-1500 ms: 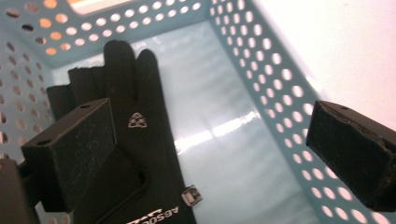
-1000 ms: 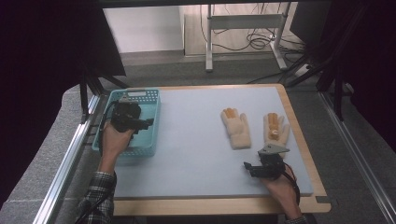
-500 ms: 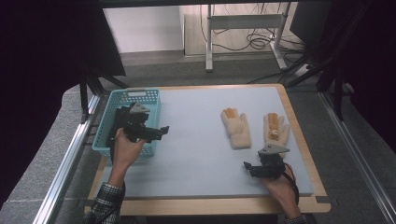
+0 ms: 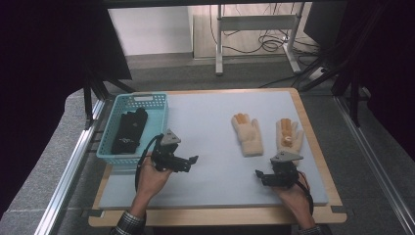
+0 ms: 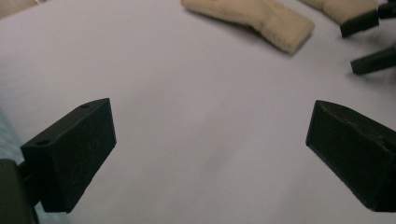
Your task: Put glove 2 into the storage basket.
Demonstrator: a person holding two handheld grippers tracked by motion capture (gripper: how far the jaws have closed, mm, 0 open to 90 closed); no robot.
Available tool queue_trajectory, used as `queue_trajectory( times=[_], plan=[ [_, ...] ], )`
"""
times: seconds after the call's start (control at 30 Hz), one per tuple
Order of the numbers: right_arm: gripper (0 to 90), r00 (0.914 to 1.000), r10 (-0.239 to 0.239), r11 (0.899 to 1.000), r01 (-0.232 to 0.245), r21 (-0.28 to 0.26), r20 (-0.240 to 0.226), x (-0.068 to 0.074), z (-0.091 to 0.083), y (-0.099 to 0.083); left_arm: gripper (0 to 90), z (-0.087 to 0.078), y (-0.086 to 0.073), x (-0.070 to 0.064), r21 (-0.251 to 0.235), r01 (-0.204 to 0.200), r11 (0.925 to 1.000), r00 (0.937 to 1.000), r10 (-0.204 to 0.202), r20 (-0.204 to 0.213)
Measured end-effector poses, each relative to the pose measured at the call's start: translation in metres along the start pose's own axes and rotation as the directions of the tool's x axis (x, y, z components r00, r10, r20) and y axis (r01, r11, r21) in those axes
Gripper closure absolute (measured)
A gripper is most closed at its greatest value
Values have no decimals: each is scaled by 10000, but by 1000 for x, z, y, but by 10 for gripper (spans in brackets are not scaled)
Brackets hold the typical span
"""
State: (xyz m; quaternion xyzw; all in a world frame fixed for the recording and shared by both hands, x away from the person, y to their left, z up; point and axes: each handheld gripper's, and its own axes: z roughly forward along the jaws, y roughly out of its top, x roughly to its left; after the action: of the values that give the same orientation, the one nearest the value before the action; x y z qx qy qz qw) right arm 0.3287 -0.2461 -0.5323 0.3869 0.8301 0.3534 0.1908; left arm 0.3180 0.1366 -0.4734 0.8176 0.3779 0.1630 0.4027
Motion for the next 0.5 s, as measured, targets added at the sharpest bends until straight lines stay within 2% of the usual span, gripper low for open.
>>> queue_trajectory(
  times=[0.2,0.33,0.43,0.5],
  plan=[
    [229,10000,-6,10000,6,-8,-2,0,0,0,19,17,-21,-16,332,-288,9990,9996,290,-61],
    [233,10000,1,10000,-1,-15,-8,0,0,0,20,28,-41,-17,508,-22,9987,10000,22,17],
    [252,10000,28,10000,-28,-35,-3,0,-1,0,21,33,-56,-15,834,60,9965,9996,-39,-263],
    [267,10000,61,10000,-61,-55,18,0,-1,0,21,33,-59,-14,911,67,9958,9995,-38,-323]
  ],
)
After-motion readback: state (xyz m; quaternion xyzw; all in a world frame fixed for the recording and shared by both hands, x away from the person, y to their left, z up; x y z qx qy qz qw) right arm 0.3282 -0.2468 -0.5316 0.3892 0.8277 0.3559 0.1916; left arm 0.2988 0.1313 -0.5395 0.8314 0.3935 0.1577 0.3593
